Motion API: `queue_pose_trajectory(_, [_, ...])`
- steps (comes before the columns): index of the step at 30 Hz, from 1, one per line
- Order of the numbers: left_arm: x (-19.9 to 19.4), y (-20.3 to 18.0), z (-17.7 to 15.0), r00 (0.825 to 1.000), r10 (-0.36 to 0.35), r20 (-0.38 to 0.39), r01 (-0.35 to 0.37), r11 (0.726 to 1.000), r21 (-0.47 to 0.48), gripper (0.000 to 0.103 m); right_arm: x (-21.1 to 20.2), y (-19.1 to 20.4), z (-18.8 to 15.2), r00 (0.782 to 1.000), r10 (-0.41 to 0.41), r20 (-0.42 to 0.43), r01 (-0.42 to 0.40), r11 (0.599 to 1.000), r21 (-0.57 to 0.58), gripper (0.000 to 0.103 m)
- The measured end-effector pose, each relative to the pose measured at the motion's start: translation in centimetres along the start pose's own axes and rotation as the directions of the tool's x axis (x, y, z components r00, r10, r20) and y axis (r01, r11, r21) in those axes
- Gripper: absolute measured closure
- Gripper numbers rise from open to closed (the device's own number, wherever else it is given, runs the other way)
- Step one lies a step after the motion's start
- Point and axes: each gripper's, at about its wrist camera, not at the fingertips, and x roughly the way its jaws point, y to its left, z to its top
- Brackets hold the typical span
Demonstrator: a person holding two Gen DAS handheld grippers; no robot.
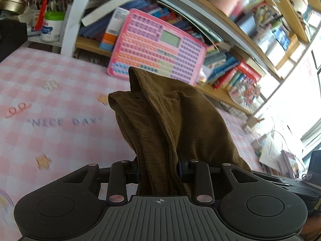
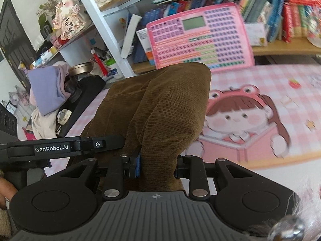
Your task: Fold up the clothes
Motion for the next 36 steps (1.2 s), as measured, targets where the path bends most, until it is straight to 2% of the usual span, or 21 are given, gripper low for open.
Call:
queue_pose_trajectory(8, [3.4,5.4,5.1,1.000,0.000,0.018,0.000,0.999,-0.041,0.073,7.1,2.0,3.6,0.999,-0.034,0.025,0.034,0.999,-0.019,0.077])
queue_pose_trajectory(15, [6.7,8.8,9.1,0.999,0.018,0.033,-0.016,0.998,-0.057,0.073,12.9,1.5,6.9,0.998,-0.029,0.056,0.029,1.000,-0.006,0.077])
queue_pose_trajectory(21, [10.0,11.4,9.8,0.999,0.033,-0.020,-0.035,0.997,-0.074,0.072,16.9,-0.6,7.6,1.000,-0.002,0.031,0.000,0.998,0.065,0.076])
queue_pose_trajectory(23, [11.1,12.1,9.3,0.996,0.056,-0.065,-0.061,0.995,-0.079,0.066,18.3,-1.6,7.1,1.000,-0.014,-0.012,0.015,0.993,0.115,0.071])
queue_pose_trajectory(24, [11.3,12.4,9.0,0.996,0.060,-0.067,-0.065,0.995,-0.079,0.065,19.0,-2.1,6.8,0.999,-0.021,-0.035,0.026,0.989,0.142,0.066])
queue_pose_trajectory(27, [11.2,12.6,8.7,0.997,0.052,-0.051,-0.056,0.995,-0.084,0.064,19.4,-3.2,5.9,1.000,-0.017,-0.021,0.021,0.978,0.207,0.053])
queue_pose_trajectory(29, [11.0,12.5,8.8,0.997,0.057,-0.056,-0.061,0.994,-0.085,0.063,19.4,-3.5,5.6,1.000,-0.015,-0.015,0.018,0.973,0.228,0.052])
queue_pose_trajectory(32, [10.4,12.1,9.2,0.995,0.075,-0.058,-0.080,0.994,-0.078,0.061,18.8,-3.0,5.8,0.999,-0.045,-0.015,0.047,0.978,0.201,0.047])
queue_pose_trajectory(36, [8.9,11.4,9.0,0.994,0.104,-0.028,-0.105,0.994,-0.038,0.058,17.5,-2.0,6.2,0.996,-0.083,0.015,0.079,0.981,0.176,0.044])
